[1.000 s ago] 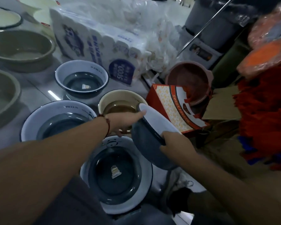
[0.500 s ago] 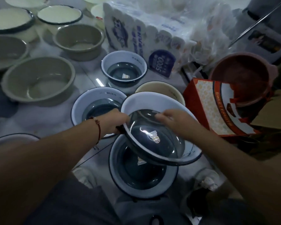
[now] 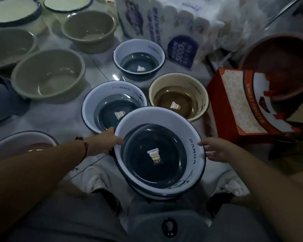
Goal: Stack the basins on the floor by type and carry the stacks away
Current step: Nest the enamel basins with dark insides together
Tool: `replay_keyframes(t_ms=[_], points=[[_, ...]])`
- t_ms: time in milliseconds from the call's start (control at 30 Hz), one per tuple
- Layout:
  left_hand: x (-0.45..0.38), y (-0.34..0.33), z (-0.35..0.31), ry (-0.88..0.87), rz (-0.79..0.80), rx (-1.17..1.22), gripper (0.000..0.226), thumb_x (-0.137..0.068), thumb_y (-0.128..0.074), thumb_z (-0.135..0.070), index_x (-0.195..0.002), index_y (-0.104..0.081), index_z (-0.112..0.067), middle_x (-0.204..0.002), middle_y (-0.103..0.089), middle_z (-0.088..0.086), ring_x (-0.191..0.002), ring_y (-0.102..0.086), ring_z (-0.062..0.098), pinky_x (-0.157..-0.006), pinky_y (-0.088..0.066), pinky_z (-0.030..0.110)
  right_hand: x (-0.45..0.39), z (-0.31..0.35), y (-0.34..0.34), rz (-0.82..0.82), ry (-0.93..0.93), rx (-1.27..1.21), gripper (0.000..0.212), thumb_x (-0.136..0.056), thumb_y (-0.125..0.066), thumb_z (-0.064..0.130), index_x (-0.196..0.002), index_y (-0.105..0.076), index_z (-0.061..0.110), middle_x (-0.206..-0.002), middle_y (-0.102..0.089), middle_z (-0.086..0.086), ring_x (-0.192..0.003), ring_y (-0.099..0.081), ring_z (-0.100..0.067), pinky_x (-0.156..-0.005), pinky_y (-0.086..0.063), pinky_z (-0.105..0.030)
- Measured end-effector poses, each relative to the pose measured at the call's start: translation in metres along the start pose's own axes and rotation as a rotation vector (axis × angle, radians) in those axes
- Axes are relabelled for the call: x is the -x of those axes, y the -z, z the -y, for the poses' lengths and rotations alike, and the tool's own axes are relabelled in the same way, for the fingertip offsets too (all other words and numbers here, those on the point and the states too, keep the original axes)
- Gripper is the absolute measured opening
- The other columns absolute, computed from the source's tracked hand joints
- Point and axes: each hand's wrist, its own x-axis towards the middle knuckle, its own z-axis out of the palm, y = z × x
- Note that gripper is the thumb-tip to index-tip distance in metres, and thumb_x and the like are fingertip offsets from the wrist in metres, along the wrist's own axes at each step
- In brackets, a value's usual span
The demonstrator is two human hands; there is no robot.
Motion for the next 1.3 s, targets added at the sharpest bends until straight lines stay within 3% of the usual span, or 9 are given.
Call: replay_keyframes(t_ms=[67, 267, 367, 500, 567, 667, 833, 1067, 1300], points=[[0.000, -0.005, 0.006, 0.025, 0.045, -0.158, 0.028, -0.088, -0.065, -0.014, -0.113, -0.056, -0.022, -0.102, -0.067, 0.014, -0.078, -0.067, 0.027, -0.059, -0.059, 0.038, -0.006, -0.008, -0.001, -0.014, 0.014, -0.038, 0.036, -0.087, -0.065, 0.015, -0.121, -0.056, 0.010, -0.115, -0.062, -0.006, -0.103, -0.060, -0.023, -0.099, -0.041, -0.039], [-0.005, -0.016, 0.033, 0.086, 0.219, -0.464, 0.042, -0.086, -0.063, -0.005, -0.124, -0.052, -0.021, -0.112, -0.064, 0.017, -0.074, -0.064, 0.022, -0.057, -0.055, 0.028, -0.013, -0.013, -0.005, 0.037, 0.034, -0.125, 0.030, -0.086, -0.065, 0.022, -0.115, -0.059, 0.015, -0.113, -0.059, -0.009, -0.100, -0.057, -0.023, -0.086, -0.044, -0.039], [-0.009, -0.018, 0.037, 0.035, 0.220, -0.558, 0.056, -0.080, -0.067, -0.006, -0.130, -0.047, -0.017, -0.095, -0.063, 0.015, -0.070, -0.057, 0.020, -0.049, -0.049, 0.024, -0.025, -0.016, -0.008, 0.058, 0.035, -0.094, 0.053, -0.085, -0.067, 0.030, -0.134, -0.052, 0.015, -0.133, -0.051, -0.009, -0.127, -0.046, -0.029, -0.108, -0.035, -0.045], [-0.021, -0.020, 0.042, 0.023, 0.235, -0.671, 0.061, -0.057, -0.071, -0.031, -0.116, -0.055, -0.026, -0.104, -0.065, 0.009, -0.080, -0.063, 0.023, -0.049, -0.052, 0.030, -0.029, -0.021, -0.014, 0.068, 0.014, -0.057, 0.077, -0.081, -0.069, 0.041, -0.148, -0.039, 0.016, -0.152, -0.036, -0.009, -0.142, -0.030, -0.030, -0.112, -0.031, -0.045], [-0.030, -0.024, 0.046, 0.031, 0.238, -0.749, 0.073, -0.059, -0.072, -0.039, -0.128, -0.054, -0.025, -0.126, -0.061, 0.010, -0.101, -0.062, 0.024, -0.073, -0.058, 0.039, -0.029, -0.026, -0.016, 0.060, 0.005, -0.039, 0.081, -0.080, -0.068, 0.045, -0.149, -0.037, 0.015, -0.153, -0.035, -0.011, -0.143, -0.028, -0.031, -0.114, -0.030, -0.047], [-0.027, -0.035, 0.036, 0.019, 0.233, -0.834, 0.097, -0.082, -0.068, -0.040, -0.159, -0.012, -0.020, -0.159, -0.031, 0.003, -0.141, -0.038, 0.021, -0.106, -0.042, 0.032, -0.028, -0.028, -0.019, 0.064, 0.003, 0.003, 0.074, -0.085, -0.067, 0.041, -0.148, -0.039, 0.012, -0.153, -0.035, -0.011, -0.144, -0.026, -0.033, -0.116, -0.027, -0.047], [-0.017, -0.048, -0.002, -0.395, 0.066, -1.273, 0.074, -0.093, -0.054, -0.034, -0.155, -0.015, -0.021, -0.157, -0.028, 0.008, -0.132, -0.046, 0.028, -0.103, -0.044, 0.043, -0.022, -0.029, -0.027, -0.054, 0.186, 0.275, 0.060, -0.090, -0.064, 0.030, -0.141, -0.044, 0.005, -0.143, -0.045, -0.014, -0.121, -0.049, -0.030, -0.090, -0.040, -0.035], [-0.019, -0.068, -0.065, -0.621, -0.269, -1.423, 0.088, -0.094, -0.051, -0.050, -0.158, 0.001, -0.020, -0.165, 0.004, 0.017, -0.150, -0.009, 0.039, -0.120, -0.014, 0.057, -0.008, 0.005, -0.017, -0.279, 0.534, 0.884, 0.076, -0.088, -0.055, 0.052, -0.152, -0.030, 0.018, -0.156, -0.031, -0.008, -0.142, -0.026, -0.035, -0.113, -0.029, -0.048], [-0.025, -0.061, -0.121, -0.687, -0.308, -1.383, 0.086, -0.094, -0.047, -0.055, -0.158, 0.000, -0.023, -0.164, 0.000, 0.019, -0.149, -0.013, 0.040, -0.119, -0.019, 0.054, -0.007, 0.075, -0.007, -0.413, 0.658, 1.112, 0.079, -0.090, -0.052, 0.055, -0.155, -0.020, 0.025, -0.162, -0.020, -0.005, -0.146, -0.019, -0.033, -0.118, -0.020, -0.051]])
